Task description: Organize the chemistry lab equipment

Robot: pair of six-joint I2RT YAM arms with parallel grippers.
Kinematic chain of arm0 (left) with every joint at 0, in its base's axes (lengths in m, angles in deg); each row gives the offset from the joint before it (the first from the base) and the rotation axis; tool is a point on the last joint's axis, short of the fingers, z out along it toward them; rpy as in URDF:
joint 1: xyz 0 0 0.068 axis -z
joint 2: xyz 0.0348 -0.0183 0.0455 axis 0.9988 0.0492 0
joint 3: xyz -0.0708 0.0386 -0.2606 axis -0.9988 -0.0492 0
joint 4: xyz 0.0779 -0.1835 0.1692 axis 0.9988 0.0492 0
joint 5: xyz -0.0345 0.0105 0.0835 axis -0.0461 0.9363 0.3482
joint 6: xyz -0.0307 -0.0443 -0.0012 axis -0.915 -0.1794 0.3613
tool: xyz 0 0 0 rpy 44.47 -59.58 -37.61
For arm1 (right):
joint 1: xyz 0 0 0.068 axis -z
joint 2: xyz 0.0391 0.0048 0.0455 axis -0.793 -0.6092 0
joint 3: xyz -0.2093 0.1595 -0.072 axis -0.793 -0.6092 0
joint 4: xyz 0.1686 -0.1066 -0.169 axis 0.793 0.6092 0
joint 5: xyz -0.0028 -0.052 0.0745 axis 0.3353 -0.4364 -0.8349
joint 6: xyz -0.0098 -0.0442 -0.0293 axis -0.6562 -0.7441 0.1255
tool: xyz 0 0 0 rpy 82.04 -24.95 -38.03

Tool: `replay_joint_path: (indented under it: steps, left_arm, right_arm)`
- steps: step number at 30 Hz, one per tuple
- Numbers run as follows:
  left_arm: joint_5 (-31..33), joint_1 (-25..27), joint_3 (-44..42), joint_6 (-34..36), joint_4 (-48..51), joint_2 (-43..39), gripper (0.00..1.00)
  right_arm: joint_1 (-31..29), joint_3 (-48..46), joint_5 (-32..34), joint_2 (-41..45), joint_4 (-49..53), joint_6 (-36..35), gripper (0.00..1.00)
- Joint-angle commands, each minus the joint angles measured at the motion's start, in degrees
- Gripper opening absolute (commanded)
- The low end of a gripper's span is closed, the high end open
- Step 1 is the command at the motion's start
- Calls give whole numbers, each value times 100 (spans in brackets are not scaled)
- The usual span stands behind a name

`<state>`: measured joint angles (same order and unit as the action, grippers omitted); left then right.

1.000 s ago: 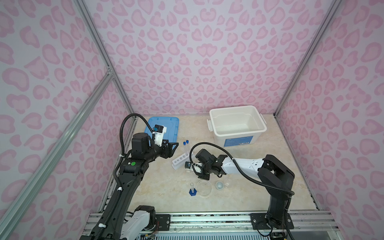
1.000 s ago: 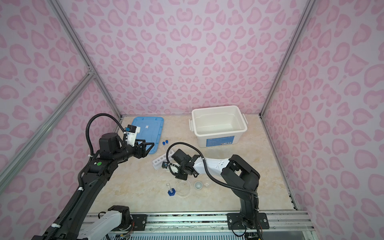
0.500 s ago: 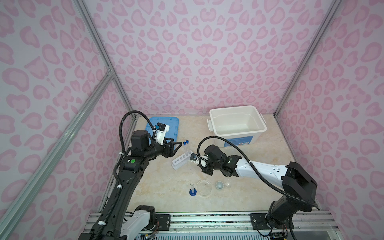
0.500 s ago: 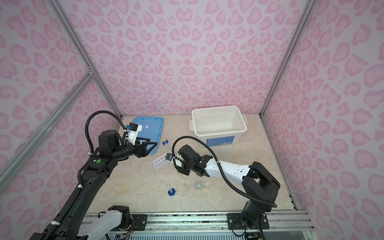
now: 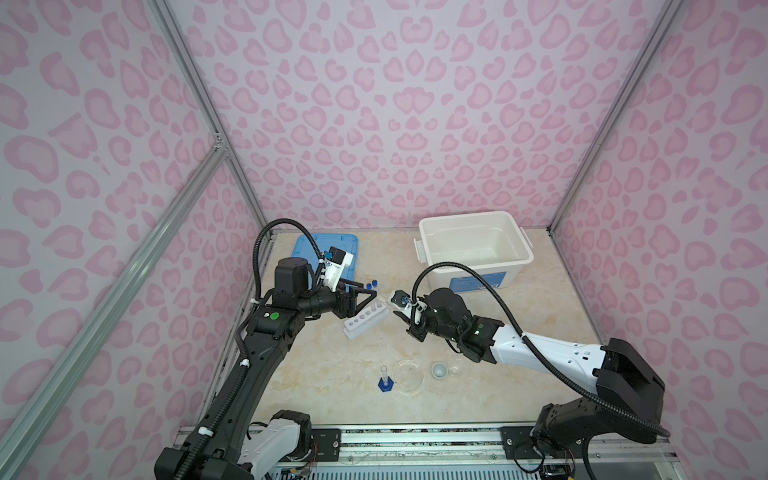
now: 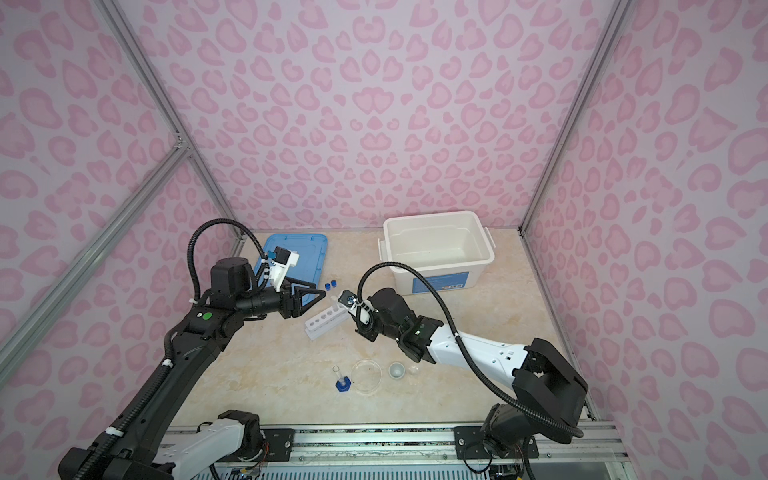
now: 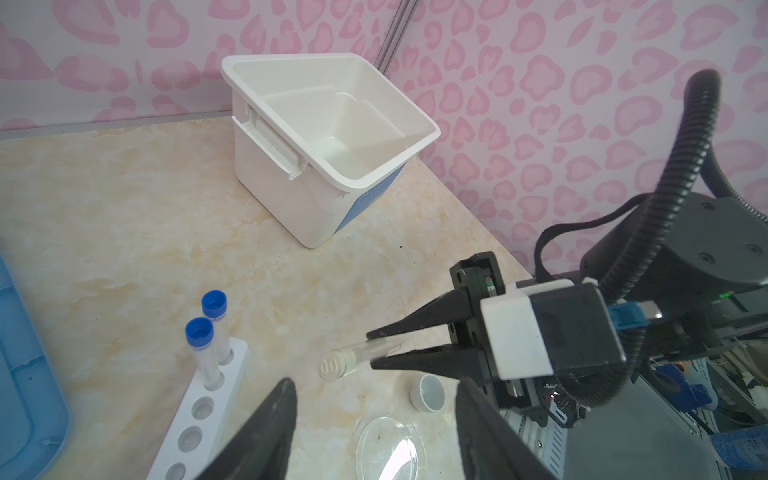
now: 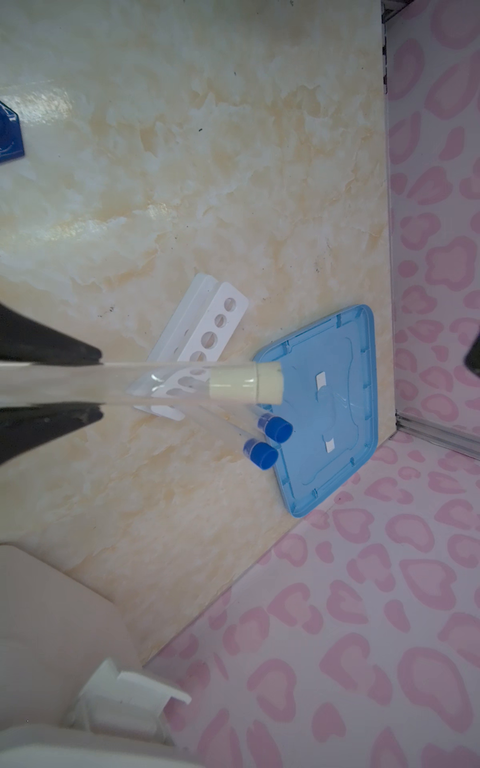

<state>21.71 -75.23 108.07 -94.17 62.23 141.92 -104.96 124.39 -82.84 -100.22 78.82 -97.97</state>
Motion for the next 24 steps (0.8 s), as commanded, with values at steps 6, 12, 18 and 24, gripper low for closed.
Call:
replay_joint_path:
  steps: [6, 12, 18, 24]
  left_arm:
    - [287, 271, 33, 107, -49, 195, 57]
    - [432, 379, 48, 112, -67, 281, 56]
    - [449, 476, 68, 109, -80, 369, 54]
    - [496, 528, 72, 126, -84, 436, 57]
  right_arm:
    - [-6, -58, 7, 75, -420, 156, 18]
    - [0, -104, -4, 154, -409, 173, 18]
    - [2, -104, -21, 135, -465, 184, 18]
    - [-8, -97, -13, 134, -469, 161, 18]
